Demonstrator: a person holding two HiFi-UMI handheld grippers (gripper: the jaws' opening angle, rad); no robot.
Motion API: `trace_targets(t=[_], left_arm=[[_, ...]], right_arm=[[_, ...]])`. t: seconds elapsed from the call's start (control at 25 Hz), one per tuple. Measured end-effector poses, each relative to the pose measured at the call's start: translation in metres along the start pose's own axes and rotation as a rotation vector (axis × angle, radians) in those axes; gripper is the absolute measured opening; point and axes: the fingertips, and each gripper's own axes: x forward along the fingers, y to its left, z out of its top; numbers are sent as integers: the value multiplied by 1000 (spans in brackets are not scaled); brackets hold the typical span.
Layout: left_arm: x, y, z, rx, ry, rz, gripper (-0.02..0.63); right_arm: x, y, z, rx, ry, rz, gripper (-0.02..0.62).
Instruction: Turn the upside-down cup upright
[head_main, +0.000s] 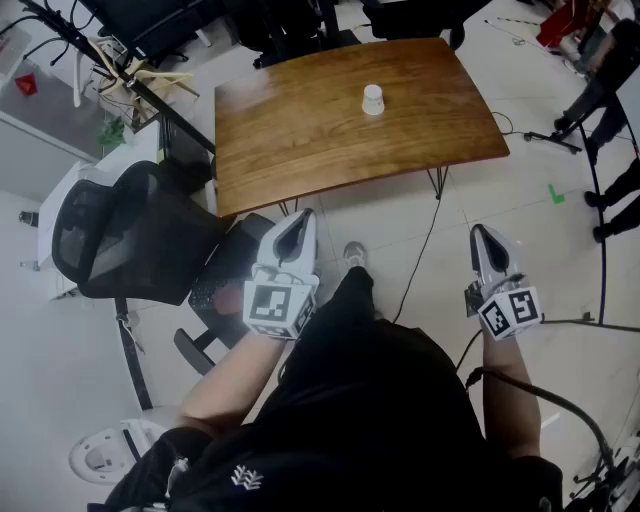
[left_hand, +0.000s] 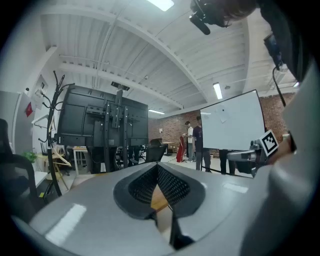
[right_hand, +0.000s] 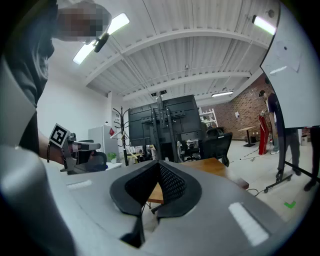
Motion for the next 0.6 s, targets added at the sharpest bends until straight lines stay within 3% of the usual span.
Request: trace_targets(t=[0.24,0.6], left_arm=[[63,1,7,23,-43,-91,0],[179,50,16,13,-41,-125,0]], right_arm=[[38,-38,-5,29,-8,-65,2],[140,-85,9,8,64,-85,2]])
